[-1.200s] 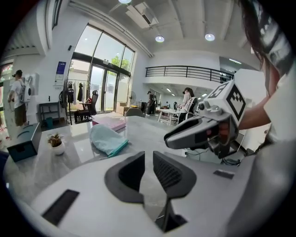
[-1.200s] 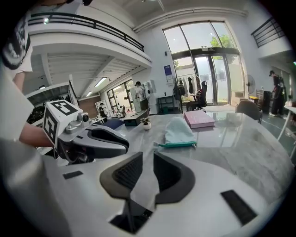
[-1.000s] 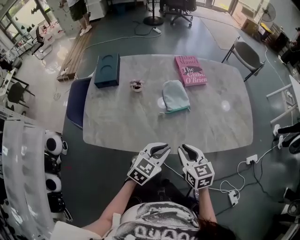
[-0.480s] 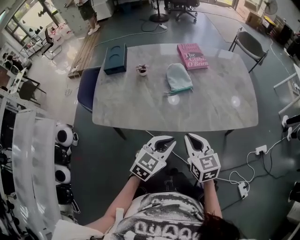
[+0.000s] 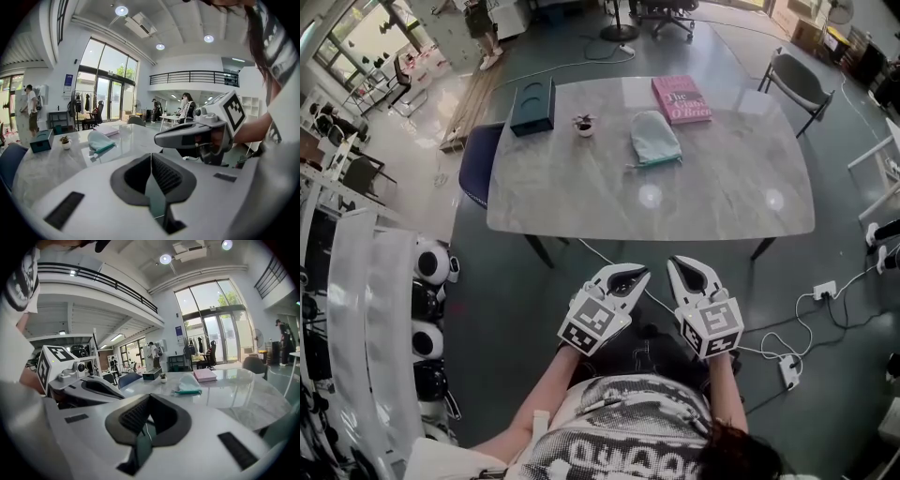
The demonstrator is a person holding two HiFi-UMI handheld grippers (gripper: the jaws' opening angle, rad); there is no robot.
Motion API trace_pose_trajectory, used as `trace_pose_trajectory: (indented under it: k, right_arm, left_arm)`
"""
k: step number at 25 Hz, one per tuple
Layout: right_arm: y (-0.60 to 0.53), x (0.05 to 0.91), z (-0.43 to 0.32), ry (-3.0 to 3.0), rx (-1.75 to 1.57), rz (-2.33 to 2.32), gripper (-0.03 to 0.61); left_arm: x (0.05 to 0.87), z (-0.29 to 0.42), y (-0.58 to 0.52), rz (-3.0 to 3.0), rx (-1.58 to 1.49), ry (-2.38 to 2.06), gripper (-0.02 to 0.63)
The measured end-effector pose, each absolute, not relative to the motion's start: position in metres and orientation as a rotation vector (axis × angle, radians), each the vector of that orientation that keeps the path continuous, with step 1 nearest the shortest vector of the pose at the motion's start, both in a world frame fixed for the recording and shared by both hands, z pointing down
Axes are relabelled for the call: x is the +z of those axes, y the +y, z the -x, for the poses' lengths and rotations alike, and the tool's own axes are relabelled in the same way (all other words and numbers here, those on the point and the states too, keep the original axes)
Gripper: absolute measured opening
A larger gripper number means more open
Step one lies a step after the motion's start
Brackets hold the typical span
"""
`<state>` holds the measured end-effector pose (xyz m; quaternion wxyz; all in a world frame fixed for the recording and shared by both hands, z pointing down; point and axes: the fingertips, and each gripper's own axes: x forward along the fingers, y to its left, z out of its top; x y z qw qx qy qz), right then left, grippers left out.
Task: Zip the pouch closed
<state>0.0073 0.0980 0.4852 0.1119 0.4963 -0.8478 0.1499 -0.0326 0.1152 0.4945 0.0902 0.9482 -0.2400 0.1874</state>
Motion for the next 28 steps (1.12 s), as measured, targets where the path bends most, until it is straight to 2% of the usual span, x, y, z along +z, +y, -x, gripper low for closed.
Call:
trace_pose_trajectory:
  k: [28]
  right_arm:
    - [0.109,0.483,-0.001,-2.516,0.373,-1.355,-0.003]
  left_arm:
    - [0.492,0.012,0.131,-2.874,0.595,-0.64,0.015]
